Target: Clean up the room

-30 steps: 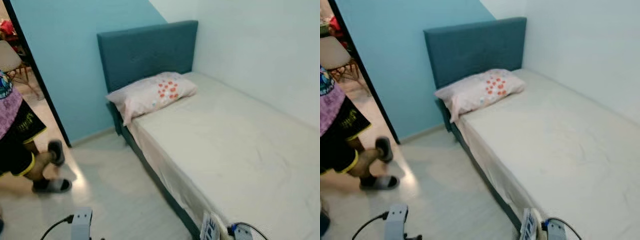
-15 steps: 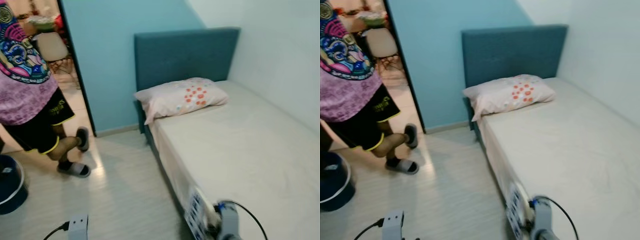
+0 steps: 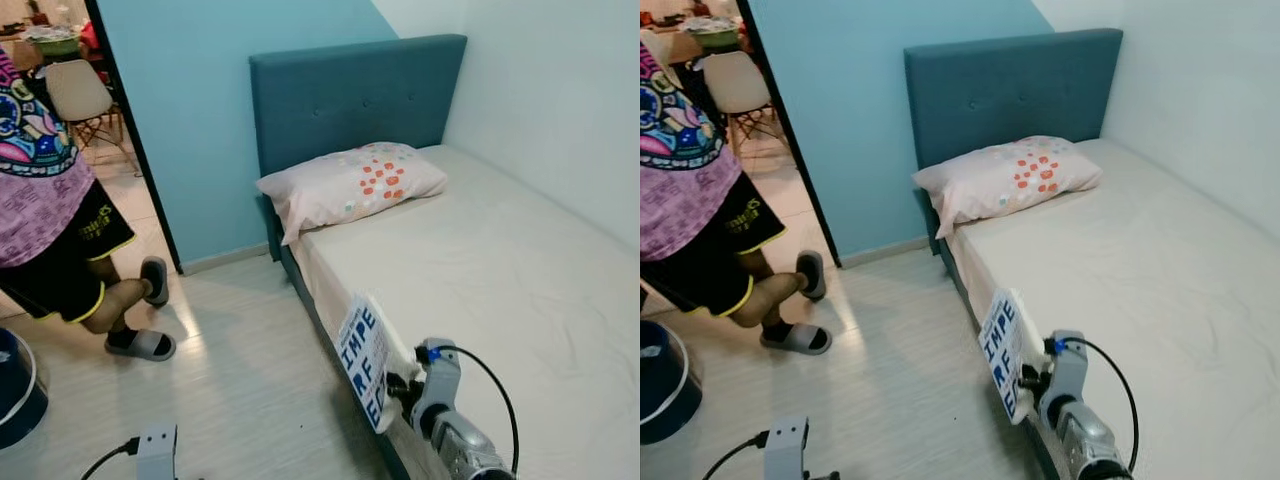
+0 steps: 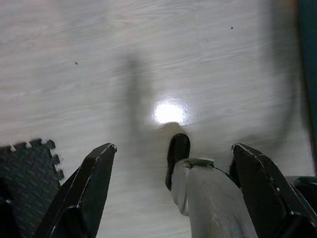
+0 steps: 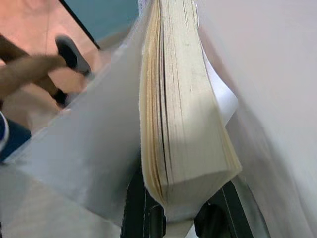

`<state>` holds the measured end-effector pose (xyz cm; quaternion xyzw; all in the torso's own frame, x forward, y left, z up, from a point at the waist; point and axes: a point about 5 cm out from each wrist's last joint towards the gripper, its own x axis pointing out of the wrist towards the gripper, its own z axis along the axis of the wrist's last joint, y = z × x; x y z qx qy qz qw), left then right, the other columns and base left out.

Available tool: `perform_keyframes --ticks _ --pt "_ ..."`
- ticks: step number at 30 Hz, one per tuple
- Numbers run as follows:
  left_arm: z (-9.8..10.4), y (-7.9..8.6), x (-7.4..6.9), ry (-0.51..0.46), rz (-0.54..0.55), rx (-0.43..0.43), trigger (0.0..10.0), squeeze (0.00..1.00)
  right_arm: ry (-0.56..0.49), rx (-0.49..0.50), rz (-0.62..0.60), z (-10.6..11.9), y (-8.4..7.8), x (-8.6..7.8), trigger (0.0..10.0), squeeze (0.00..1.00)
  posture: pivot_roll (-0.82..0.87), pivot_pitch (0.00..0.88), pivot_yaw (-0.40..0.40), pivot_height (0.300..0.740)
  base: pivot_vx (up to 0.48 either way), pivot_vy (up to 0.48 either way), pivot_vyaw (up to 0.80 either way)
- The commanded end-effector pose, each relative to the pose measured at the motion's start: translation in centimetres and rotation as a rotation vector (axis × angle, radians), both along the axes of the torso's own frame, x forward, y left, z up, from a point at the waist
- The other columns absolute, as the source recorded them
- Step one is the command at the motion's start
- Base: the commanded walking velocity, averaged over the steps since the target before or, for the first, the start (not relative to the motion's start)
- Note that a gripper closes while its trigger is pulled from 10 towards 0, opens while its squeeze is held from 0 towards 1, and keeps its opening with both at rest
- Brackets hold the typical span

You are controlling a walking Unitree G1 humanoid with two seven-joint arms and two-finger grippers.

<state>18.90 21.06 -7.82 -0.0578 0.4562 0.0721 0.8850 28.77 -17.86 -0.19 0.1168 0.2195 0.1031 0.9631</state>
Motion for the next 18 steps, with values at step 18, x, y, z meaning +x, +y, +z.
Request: perform_keyframes --ticks 18 --pt "-0.1 0.6 -0.5 0.019 -0.040 0.027 10.0 0.00 -0.197 -0.008 0.064 4.1 0.9 3.3 10.0 0.00 -0.04 0.000 -0.004 0.740 0.392 0.000 0.26"
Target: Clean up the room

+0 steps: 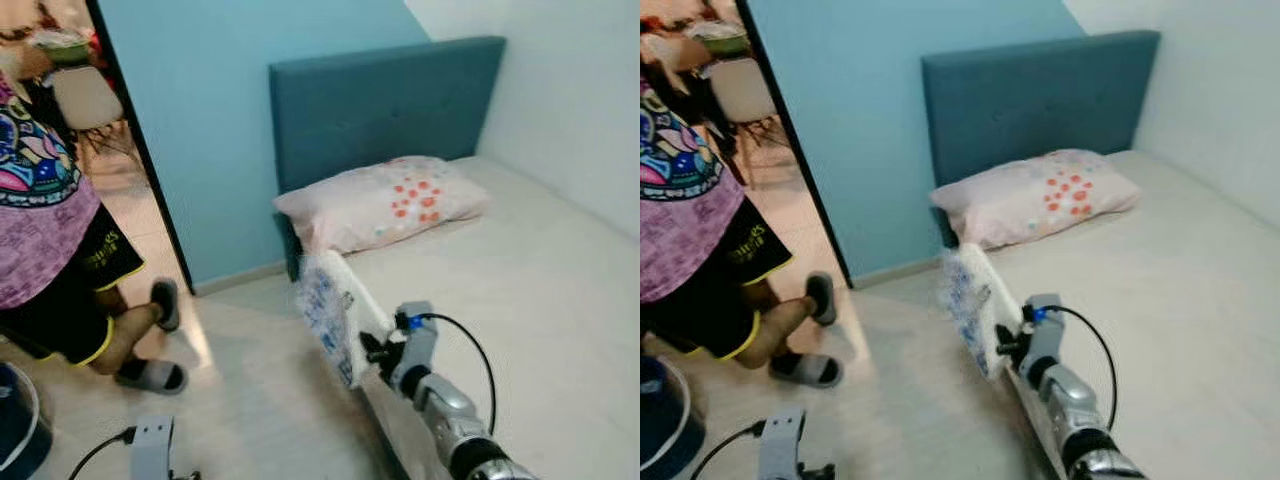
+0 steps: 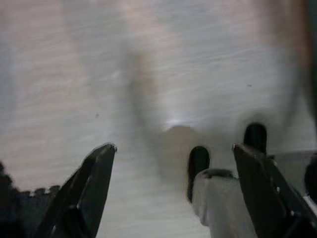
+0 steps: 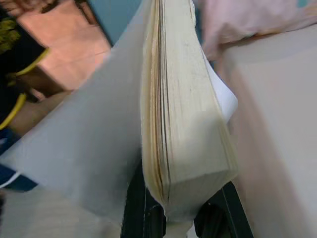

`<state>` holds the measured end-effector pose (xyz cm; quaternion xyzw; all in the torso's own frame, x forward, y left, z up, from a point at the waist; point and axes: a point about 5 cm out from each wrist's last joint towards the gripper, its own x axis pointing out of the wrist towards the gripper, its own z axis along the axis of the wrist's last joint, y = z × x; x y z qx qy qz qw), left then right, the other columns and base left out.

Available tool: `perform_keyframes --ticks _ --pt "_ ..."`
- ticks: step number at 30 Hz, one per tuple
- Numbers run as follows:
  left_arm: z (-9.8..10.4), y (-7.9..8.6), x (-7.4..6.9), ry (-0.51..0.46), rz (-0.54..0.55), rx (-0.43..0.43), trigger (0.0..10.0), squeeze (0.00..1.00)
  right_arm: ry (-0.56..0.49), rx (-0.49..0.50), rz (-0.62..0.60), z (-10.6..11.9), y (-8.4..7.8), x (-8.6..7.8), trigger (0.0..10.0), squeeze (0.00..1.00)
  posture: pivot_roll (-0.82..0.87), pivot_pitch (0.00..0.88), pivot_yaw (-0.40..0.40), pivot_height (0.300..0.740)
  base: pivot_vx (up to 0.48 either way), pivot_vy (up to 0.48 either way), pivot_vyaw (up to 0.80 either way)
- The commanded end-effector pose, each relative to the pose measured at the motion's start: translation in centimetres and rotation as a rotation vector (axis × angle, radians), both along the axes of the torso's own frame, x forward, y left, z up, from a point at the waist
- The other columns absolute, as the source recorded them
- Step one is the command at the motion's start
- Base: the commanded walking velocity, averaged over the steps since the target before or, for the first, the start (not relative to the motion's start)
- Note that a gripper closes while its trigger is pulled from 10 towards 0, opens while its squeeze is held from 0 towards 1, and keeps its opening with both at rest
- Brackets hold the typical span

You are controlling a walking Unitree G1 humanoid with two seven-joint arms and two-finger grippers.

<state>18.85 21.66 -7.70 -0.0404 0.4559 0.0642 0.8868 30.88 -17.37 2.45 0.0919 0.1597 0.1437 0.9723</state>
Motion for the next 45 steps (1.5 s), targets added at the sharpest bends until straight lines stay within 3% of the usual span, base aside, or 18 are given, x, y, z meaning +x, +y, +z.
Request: perform_keyframes --ticks 1,8,18,26,31,34,38,45 --pt "-0.2 0.0 -0.4 0.020 -0.010 0.004 10.0 0.00 -0.062 0.014 -0.007 1.4 0.4 1.1 10.0 0.00 -0.04 0.000 -0.004 0.740 0.394 0.000 0.00" --pt "-0.1 -0.2 -0.1 0.014 -0.023 -0.001 10.0 0.00 -0.080 0.028 -0.090 2.2 -0.7 1.8 10.0 0.00 -0.04 0.000 -0.002 0.740 0.399 0.000 0.00" --pt "-0.1 -0.8 0.2 0.009 -0.029 -0.010 10.0 0.00 -0.050 0.062 -0.135 2.2 -1.4 1.9 10.0 0.00 -0.04 0.000 -0.006 0.740 0.408 0.000 -0.77" --pt "-0.2 -2.5 0.6 0.009 -0.040 -0.022 10.0 0.00 -0.060 0.065 -0.158 2.7 -1.8 2.2 10.0 0.00 -0.04 0.000 -0.012 0.740 0.407 0.000 -0.38" --pt "-0.4 -2.9 0.4 0.019 -0.037 -0.021 10.0 0.00 -0.027 0.052 -0.041 2.4 -0.4 2.2 10.0 0.00 -0.04 0.000 -0.018 0.740 0.406 0.000 0.00" --pt "-0.4 -3.0 0.4 0.020 -0.037 -0.021 10.0 0.00 -0.025 0.051 -0.035 2.4 -0.4 2.2 10.0 0.00 -0.04 0.000 -0.018 0.740 0.401 0.000 0.00" --pt "0.0 -4.6 1.4 0.017 -0.042 -0.015 10.0 0.00 0.049 0.076 0.067 1.4 0.5 1.6 10.0 0.00 -0.05 0.000 -0.019 0.740 0.281 0.000 0.00" --pt "0.1 -5.3 1.8 0.015 -0.034 -0.018 10.0 0.00 0.098 0.034 0.073 0.8 0.4 1.2 10.0 0.00 -0.05 0.000 -0.021 0.735 0.000 0.000 0.00"
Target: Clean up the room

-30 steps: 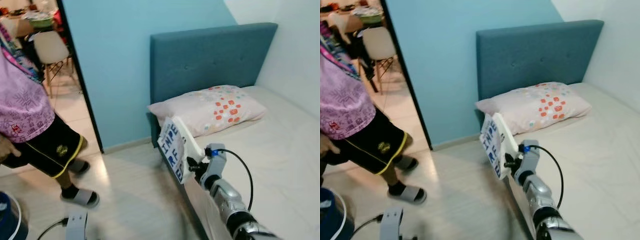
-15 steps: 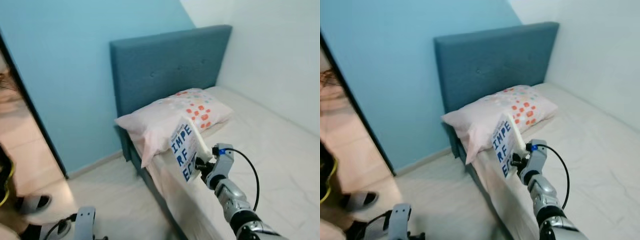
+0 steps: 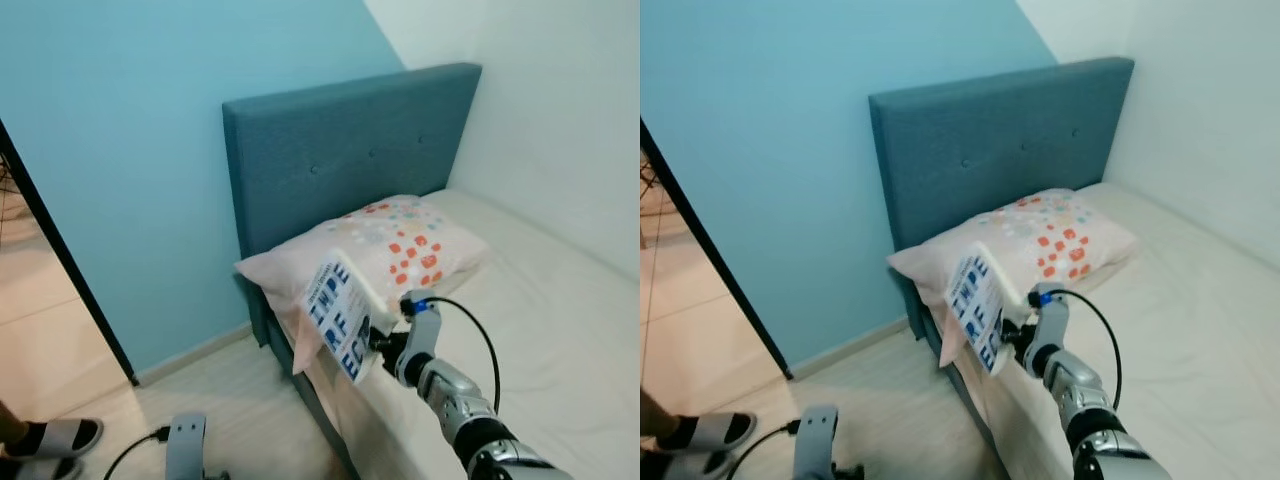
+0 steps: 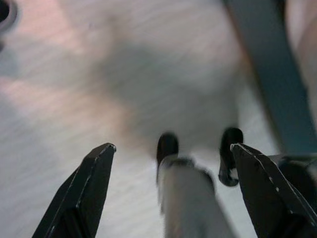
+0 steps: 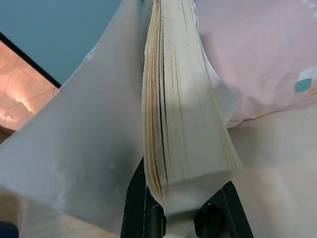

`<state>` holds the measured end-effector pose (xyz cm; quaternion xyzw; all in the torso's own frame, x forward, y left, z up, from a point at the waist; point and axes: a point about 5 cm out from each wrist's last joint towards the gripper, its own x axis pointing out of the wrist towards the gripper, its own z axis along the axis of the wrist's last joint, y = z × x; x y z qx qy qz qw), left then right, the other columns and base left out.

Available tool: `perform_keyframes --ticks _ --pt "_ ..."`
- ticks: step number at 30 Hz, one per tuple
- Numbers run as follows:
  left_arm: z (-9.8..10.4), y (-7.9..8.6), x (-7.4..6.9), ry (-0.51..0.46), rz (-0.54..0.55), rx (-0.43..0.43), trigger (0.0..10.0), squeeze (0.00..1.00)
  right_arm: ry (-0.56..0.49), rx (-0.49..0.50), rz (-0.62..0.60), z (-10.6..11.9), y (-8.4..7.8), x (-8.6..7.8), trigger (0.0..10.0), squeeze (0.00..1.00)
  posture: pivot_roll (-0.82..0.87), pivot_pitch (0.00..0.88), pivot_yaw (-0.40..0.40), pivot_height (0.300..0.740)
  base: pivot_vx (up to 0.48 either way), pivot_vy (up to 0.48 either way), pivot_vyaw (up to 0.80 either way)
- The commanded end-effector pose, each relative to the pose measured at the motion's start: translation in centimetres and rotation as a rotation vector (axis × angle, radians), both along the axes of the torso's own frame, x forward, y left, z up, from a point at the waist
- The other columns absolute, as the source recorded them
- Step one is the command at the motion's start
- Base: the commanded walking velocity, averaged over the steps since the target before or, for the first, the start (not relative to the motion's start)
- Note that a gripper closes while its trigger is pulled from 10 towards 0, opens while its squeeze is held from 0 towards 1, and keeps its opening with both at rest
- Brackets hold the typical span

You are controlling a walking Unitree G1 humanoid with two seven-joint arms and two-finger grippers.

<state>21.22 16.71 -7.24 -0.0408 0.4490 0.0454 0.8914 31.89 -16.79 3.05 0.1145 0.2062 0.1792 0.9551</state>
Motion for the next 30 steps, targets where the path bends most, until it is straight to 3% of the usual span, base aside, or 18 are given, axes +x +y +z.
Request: perform_keyframes --ticks 1,3,6,7,9,13,19,22,24,25,27,28,30 --pt "-0.4 -0.3 -0.6 0.033 -0.001 -0.001 10.0 0.00 0.001 -0.011 -0.002 0.2 -0.2 0.2 10.0 0.00 -0.05 0.000 -0.021 0.735 0.000 0.000 0.00" --pt "-0.4 -0.3 -0.6 0.033 -0.001 -0.001 10.0 0.00 0.001 -0.011 -0.002 0.2 -0.2 0.2 10.0 0.00 -0.05 0.000 -0.021 0.735 0.000 0.000 0.00" --pt "-0.6 -0.2 -1.0 0.040 0.006 0.004 10.0 0.00 0.150 0.031 -0.164 -0.7 -4.2 -0.8 10.0 0.00 -0.05 0.000 -0.022 0.720 0.000 0.000 0.00" --pt "-0.6 -0.2 -1.0 0.040 0.006 0.004 10.0 0.00 0.150 0.031 -0.164 -0.7 -4.2 -0.8 10.0 0.00 -0.05 0.000 -0.022 0.720 0.000 0.000 0.00" --pt "-0.7 0.0 -1.2 0.043 0.012 0.006 10.0 0.00 0.175 0.080 -0.212 -0.6 -5.9 -1.1 10.0 0.00 -0.05 0.000 -0.021 0.710 0.000 0.000 0.00" --pt "-0.4 0.5 -0.7 0.011 0.066 -0.003 10.0 0.00 0.254 0.107 -0.146 -1.1 -7.3 -2.5 10.0 0.00 -0.06 0.000 -0.018 0.685 0.000 0.000 0.00" --pt "0.7 1.8 0.8 -0.065 0.116 0.007 10.0 0.00 0.290 0.093 -0.194 -1.4 -9.3 -3.6 10.0 0.00 -0.06 0.005 -0.017 0.660 0.000 0.000 0.00" --pt "2.2 4.4 2.3 -0.154 0.161 0.013 10.0 0.00 0.300 0.116 -0.156 -1.4 -9.6 -4.0 10.0 0.00 -0.06 0.018 -0.012 0.645 0.000 0.000 0.00" --pt "2.4 5.0 2.5 -0.170 0.167 0.014 10.0 0.00 0.306 0.117 -0.146 -1.4 -9.7 -4.0 10.0 0.00 -0.06 0.018 -0.012 0.640 0.000 0.000 0.00" --pt "3.4 7.0 2.9 -0.224 0.192 0.017 10.0 0.00 0.300 0.091 -0.149 -1.3 -10.0 -4.1 10.0 0.00 -0.05 0.031 -0.009 0.635 0.000 0.000 0.00" --pt "5.1 9.4 4.0 -0.322 0.223 0.017 10.0 0.00 0.272 0.075 -0.176 -0.7 -10.8 -3.8 10.0 0.00 -0.05 0.038 -0.009 0.625 0.000 0.000 0.00" --pt "5.1 9.4 4.0 -0.322 0.223 0.017 10.0 0.00 0.272 0.075 -0.176 -0.7 -10.8 -3.8 10.0 0.00 -0.05 0.038 -0.009 0.625 0.000 0.000 0.00" --pt "7.0 10.1 5.8 -0.419 0.224 0.018 10.0 0.00 0.216 0.082 -0.183 0.5 -11.4 -3.1 10.0 0.00 -0.04 0.058 -0.003 0.615 0.000 0.000 0.00"
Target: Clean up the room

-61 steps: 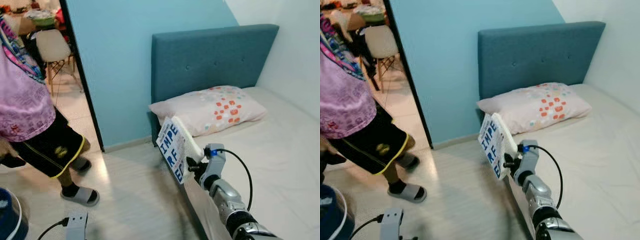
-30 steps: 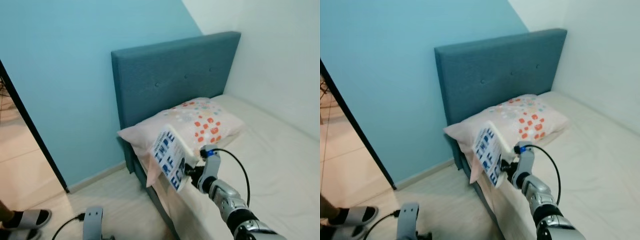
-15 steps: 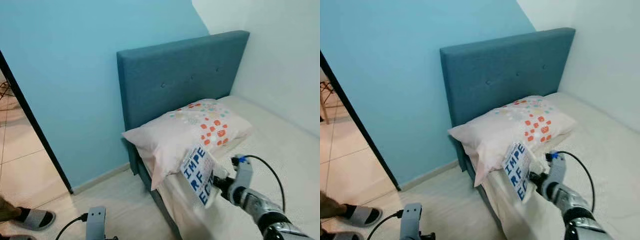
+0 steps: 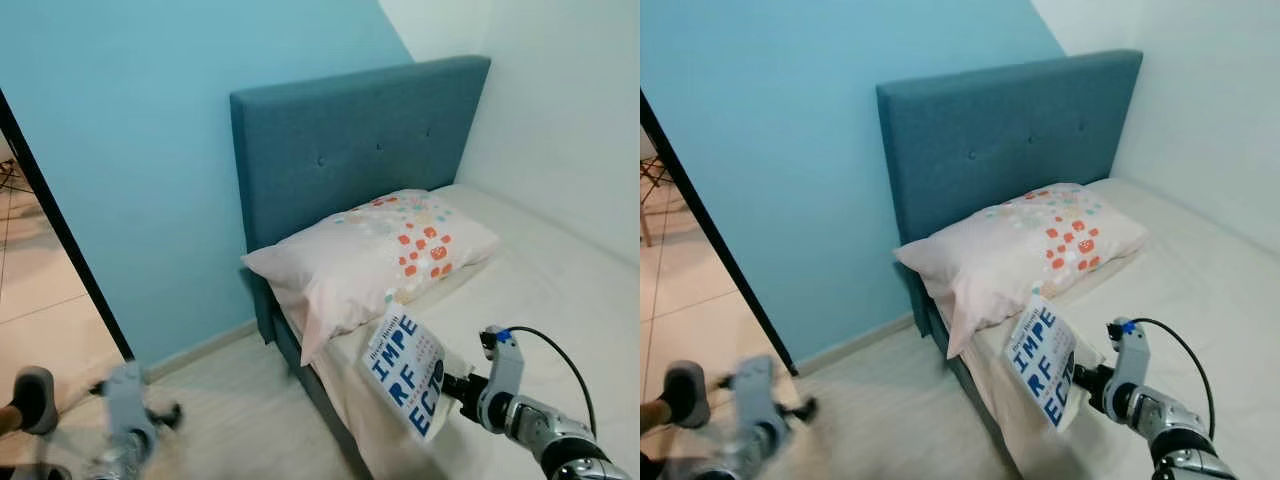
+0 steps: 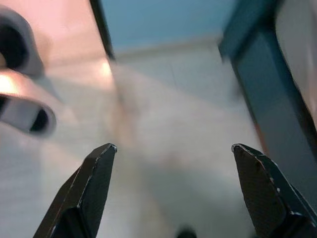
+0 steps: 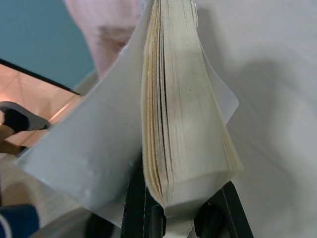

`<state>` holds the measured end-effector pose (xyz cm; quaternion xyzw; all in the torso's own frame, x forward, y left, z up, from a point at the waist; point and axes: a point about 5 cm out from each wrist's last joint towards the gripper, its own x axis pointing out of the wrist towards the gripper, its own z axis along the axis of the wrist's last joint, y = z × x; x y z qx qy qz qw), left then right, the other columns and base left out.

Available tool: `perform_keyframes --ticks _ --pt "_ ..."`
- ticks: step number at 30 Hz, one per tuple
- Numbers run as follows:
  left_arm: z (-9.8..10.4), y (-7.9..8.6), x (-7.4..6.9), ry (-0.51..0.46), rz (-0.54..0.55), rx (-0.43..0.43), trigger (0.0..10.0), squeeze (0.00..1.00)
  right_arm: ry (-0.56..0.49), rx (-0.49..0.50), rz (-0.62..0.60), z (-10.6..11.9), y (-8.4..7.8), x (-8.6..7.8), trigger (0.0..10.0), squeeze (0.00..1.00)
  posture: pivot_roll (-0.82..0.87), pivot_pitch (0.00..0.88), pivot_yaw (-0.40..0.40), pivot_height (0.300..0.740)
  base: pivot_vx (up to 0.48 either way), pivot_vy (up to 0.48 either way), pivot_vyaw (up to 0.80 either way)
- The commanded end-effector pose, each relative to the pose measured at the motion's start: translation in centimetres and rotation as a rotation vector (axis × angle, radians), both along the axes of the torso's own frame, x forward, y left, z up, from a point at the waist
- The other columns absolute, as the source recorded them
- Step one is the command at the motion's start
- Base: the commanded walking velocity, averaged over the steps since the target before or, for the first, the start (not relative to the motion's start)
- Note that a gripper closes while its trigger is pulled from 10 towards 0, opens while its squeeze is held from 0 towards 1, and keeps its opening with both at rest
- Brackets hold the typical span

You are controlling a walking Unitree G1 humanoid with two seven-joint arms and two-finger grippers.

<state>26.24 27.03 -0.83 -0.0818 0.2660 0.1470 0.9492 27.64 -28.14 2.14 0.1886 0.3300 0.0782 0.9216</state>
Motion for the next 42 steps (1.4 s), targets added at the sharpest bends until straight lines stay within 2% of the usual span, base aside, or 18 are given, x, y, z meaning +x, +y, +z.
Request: perform_keyframes --ticks 1,5,9,11,13,14,17,21,24,28,32,37,42 --pt "1.1 -0.3 1.3 -0.068 -0.016 -0.010 10.0 0.00 -0.106 0.016 0.001 1.8 -0.2 1.4 10.0 0.00 -0.04 0.061 -0.002 0.610 0.000 0.000 0.00" --pt "1.9 -1.0 2.2 -0.121 -0.049 -0.021 10.0 0.00 -0.148 0.022 0.056 2.8 -0.1 2.1 10.0 0.00 -0.03 0.088 0.005 0.595 0.000 0.000 0.00" --pt "1.9 -1.5 2.4 -0.137 -0.081 -0.035 10.0 0.00 -0.175 0.014 0.058 3.7 -0.3 2.7 10.0 0.00 -0.03 0.102 0.006 0.580 0.000 0.000 0.00" --pt "1.6 -2.0 2.1 -0.142 -0.112 -0.052 10.0 0.00 -0.203 0.008 0.062 4.5 -0.7 3.1 10.0 0.00 -0.02 0.138 0.010 0.570 0.000 0.000 0.00" --pt "1.4 -2.2 2.0 -0.143 -0.125 -0.061 10.0 0.00 -0.210 0.003 0.065 4.8 -0.8 3.2 10.0 0.00 -0.02 0.138 0.010 0.565 0.000 0.000 0.00" --pt "1.1 -2.5 1.7 -0.142 -0.154 -0.069 10.0 0.00 -0.213 -0.023 0.067 5.3 -1.3 3.3 10.0 0.00 -0.01 0.173 0.011 0.560 0.000 0.000 0.00" --pt "0.9 -2.6 1.5 -0.141 -0.174 -0.074 10.0 0.00 -0.214 -0.044 0.067 5.6 -1.7 3.3 10.0 0.00 -0.01 0.178 0.011 0.555 0.000 0.000 0.00" --pt "0.0 -3.0 0.4 -0.111 -0.249 -0.078 10.0 0.00 -0.263 -0.166 0.063 8.3 -3.9 4.0 10.0 0.00 0.00 0.226 0.015 0.535 0.000 0.000 0.00" --pt "-0.3 -3.0 0.0 -0.102 -0.267 -0.076 10.0 0.00 -0.285 -0.215 0.033 9.4 -4.6 4.5 10.0 0.00 0.00 0.239 0.014 0.525 0.000 0.000 0.00" --pt "-0.8 -3.1 -0.7 -0.083 -0.283 -0.077 10.0 0.00 -0.387 -0.235 -0.007 12.0 -4.1 6.2 10.0 0.00 0.00 0.265 0.011 0.515 0.000 0.000 0.00" --pt "-0.9 -3.3 -0.8 -0.085 -0.293 -0.083 10.0 0.00 -0.386 -0.236 0.021 11.9 -3.4 6.6 10.0 0.00 0.00 0.269 0.009 0.515 0.000 0.000 0.00" --pt "-1.2 -3.4 -1.3 -0.078 -0.315 -0.084 10.0 0.00 -0.294 -0.239 0.073 9.5 -2.3 6.0 10.0 0.00 0.02 0.273 0.000 0.515 0.000 0.000 0.00" --pt "-1.4 -3.2 -1.6 -0.069 -0.318 -0.080 10.0 0.00 -0.279 -0.236 0.072 8.9 -2.1 5.8 10.0 0.00 0.02 0.274 0.010 0.515 0.000 0.000 0.00"
